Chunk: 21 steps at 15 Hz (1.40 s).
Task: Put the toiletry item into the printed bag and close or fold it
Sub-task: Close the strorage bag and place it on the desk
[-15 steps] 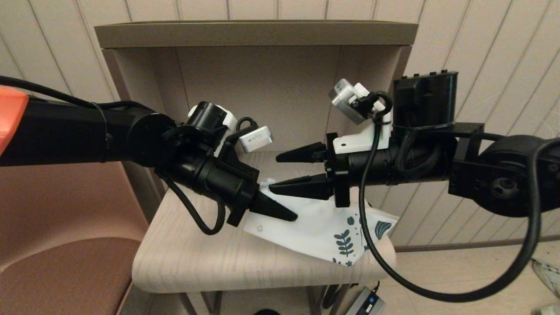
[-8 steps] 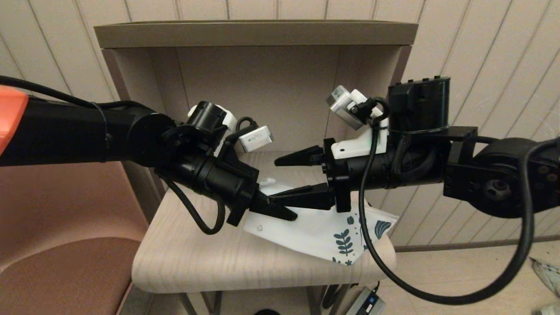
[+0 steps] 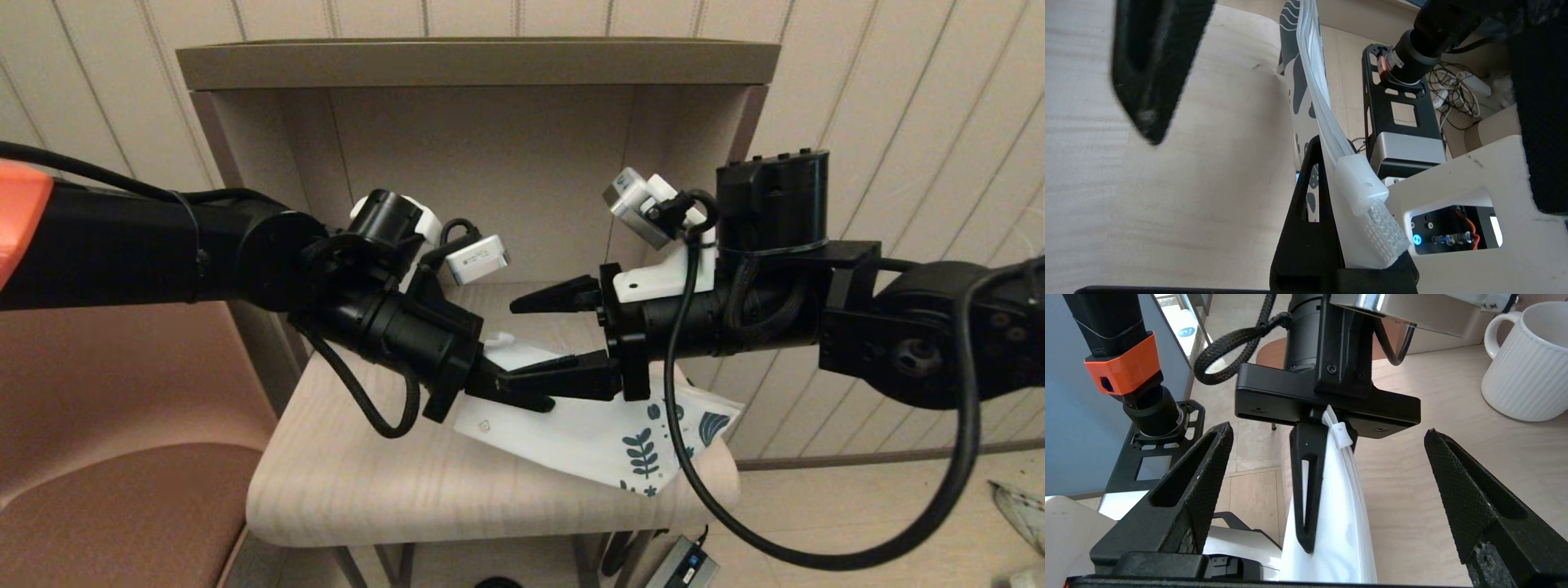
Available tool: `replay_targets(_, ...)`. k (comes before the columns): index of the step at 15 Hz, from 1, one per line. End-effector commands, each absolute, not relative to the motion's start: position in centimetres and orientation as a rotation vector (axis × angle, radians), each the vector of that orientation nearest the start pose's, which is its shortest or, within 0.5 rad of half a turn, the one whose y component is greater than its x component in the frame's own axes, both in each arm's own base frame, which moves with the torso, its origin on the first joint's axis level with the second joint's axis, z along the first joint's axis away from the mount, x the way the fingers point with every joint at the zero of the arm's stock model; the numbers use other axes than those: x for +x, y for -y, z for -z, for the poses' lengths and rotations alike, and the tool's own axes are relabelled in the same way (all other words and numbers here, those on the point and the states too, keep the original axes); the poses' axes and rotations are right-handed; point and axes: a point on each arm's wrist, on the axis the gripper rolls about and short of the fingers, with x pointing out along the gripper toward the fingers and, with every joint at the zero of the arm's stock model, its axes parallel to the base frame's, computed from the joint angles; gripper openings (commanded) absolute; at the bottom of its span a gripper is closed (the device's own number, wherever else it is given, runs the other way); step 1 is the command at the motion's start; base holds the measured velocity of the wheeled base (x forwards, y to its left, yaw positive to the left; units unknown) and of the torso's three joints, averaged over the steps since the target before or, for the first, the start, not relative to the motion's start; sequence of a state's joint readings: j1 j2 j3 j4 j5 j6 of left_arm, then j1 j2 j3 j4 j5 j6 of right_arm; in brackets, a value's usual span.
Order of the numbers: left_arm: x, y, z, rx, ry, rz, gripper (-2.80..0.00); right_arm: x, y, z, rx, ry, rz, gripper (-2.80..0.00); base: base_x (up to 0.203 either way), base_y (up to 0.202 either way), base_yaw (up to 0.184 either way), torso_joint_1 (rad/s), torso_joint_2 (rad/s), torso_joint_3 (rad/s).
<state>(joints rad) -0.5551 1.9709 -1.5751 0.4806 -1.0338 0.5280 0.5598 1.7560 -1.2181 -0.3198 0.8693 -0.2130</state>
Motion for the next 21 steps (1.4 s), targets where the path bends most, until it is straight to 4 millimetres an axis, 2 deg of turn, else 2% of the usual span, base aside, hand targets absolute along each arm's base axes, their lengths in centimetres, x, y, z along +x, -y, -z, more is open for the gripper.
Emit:
replay_targets(1, 30.04, 20.92, -20.82, 0.154, -0.522, 1.675, -2.8, 27.64, -19.36, -24.88, -0.138, -0.082, -1.448, 0.0, 0.0, 0.0, 0.0, 0.0, 0.0, 0.0)
replay_targets(2, 30.01, 20.9, -20.88, 0.153, -0.522, 1.675, -2.8, 27.63, -19.36, -24.86, -0.139, -0.079, -1.449, 0.0, 0.0, 0.0, 0.0, 0.0, 0.0, 0.0)
replay_targets(3, 30.04, 20.92, -20.84, 0.153, -0.523, 1.675, -2.8, 27.55, -19.28, -24.96, -0.139, -0.076, -1.455, -2.8, 0.0, 0.0, 0.0, 0.0, 0.0, 0.0)
replay_targets(8, 30.04, 20.93, -20.86, 0.152, -0.522, 1.676, -2.8, 27.43, -18.99, -25.04, -0.121, -0.075, -1.513, -2.8, 0.0, 0.0, 0.0, 0.0, 0.0, 0.0)
replay_targets(20, 30.0, 20.9, -20.87, 0.152, -0.524, 1.675, -2.8, 27.46, -19.15, -25.03, -0.129, -0.084, -1.479, -2.8, 0.0, 0.0, 0.0, 0.0, 0.0, 0.0)
replay_targets(21, 30.0, 20.9, -20.89, 0.152, -0.522, 1.676, -2.8, 27.46, -19.17, -25.02, -0.132, -0.083, -1.469, 0.0, 0.0, 0.0, 0.0, 0.0, 0.0, 0.0)
